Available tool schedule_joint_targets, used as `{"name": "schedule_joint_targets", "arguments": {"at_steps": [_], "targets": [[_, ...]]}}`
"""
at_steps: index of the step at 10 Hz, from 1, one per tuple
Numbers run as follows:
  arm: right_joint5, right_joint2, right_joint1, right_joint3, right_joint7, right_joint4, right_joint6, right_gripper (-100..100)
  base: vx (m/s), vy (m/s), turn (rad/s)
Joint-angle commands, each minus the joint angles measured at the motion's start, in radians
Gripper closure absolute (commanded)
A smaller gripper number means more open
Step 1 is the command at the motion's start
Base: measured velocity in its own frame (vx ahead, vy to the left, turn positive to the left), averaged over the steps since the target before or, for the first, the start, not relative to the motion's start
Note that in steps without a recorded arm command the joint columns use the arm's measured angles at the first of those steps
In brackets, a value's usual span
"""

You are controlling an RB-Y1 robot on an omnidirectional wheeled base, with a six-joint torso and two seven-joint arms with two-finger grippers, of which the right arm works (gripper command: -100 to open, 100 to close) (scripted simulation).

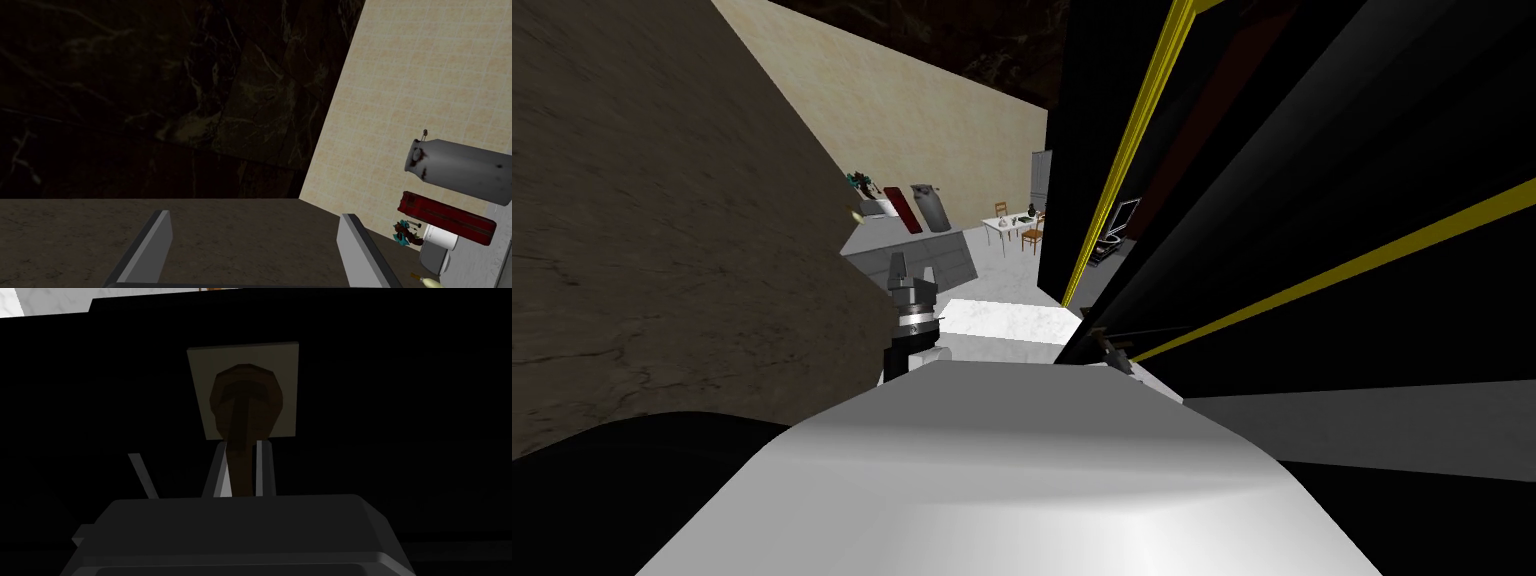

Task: Pull the door open

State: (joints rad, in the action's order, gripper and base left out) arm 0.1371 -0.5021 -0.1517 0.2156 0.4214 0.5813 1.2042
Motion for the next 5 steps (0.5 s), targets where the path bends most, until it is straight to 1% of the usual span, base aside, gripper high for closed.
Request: {"name": "schedule_joint_targets", "arguments": {"at_steps": [1,2,3,4,5], "targets": [[-0.004,0.011,-0.009,0.014,-0.008,0.028,-0.015,100,-0.13,-0.036,0.035],[-0.002,0.013,0.005,0.031,-0.015,0.043,-0.038,100,-0.159,-0.045,0.007],[0.0,0.014,0.014,0.042,-0.02,0.053,-0.052,100,-0.191,-0.092,0.024],[0.0,0.014,0.014,0.042,-0.02,0.053,-0.052,100,-0.124,-0.068,0.033],[0.002,0.016,0.027,0.058,-0.026,0.068,-0.073,100,-0.124,-0.069,0.0]]}}
